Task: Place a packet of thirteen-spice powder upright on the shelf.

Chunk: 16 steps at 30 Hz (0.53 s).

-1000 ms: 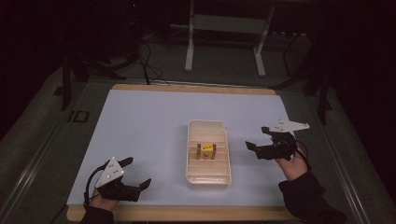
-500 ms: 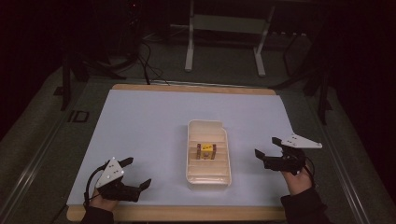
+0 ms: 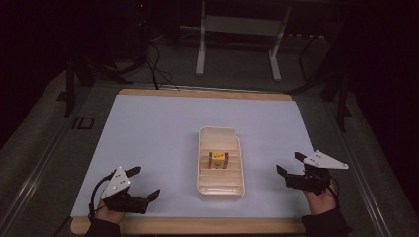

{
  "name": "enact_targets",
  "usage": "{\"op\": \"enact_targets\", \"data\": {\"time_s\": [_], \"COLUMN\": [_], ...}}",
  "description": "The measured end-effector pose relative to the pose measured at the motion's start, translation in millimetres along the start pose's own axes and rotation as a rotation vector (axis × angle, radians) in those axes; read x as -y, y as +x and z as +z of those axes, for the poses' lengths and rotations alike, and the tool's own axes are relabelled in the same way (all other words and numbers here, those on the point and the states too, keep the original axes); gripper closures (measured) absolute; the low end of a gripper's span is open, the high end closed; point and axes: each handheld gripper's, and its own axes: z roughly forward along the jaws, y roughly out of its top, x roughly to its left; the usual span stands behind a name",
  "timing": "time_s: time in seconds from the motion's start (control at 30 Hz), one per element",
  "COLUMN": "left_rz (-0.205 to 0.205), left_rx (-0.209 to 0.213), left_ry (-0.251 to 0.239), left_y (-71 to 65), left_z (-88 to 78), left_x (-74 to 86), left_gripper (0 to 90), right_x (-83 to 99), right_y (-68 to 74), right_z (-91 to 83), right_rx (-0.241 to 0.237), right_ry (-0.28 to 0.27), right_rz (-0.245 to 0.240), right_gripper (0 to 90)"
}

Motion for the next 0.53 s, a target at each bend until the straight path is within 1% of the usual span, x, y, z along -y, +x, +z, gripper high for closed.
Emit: {"op": "enact_targets", "data": {"time_s": [0.07, 0.13, 0.2, 0.3, 0.47, 0.53], "left_rz": [0.002, 0.003, 0.002, 0.003, 0.004, 0.003], "left_rx": [0.001, 0.001, 0.002, 0.003, 0.005, 0.005], "left_ry": [-0.001, 0.0, 0.0, 0.003, 0.005, 0.006], "left_y": [-0.3, -0.2, -0.1, -0.3, -0.4, -0.4], "left_z": [-0.5, -0.6, -0.3, 0.0, 0.3, 0.6], "left_x": [-0.2, -0.1, -0.1, 0.1, 0.3, 0.4], "left_gripper": [1.0, 0.9, 0.9, 1.0, 1.0, 0.9], "right_x": [2.4, 3.9, 4.6, 5.2, 6.8, 7.0], "right_y": [0.1, 0.1, -0.6, -2.3, -4.7, -5.5], "right_z": [-1.0, -2.1, -3.0, -2.9, -1.0, -1.2], "right_rx": [0.001, 0.016, 0.036, 0.037, 0.046, 0.043], "right_ry": [0.007, 0.01, -0.001, -0.01, 0.002, -0.001], "right_rz": [-0.003, -0.015, -0.016, -0.008, -0.001, 0.003], "right_gripper": [14.5, 14.5, 14.5, 14.5, 14.5, 14.5]}}
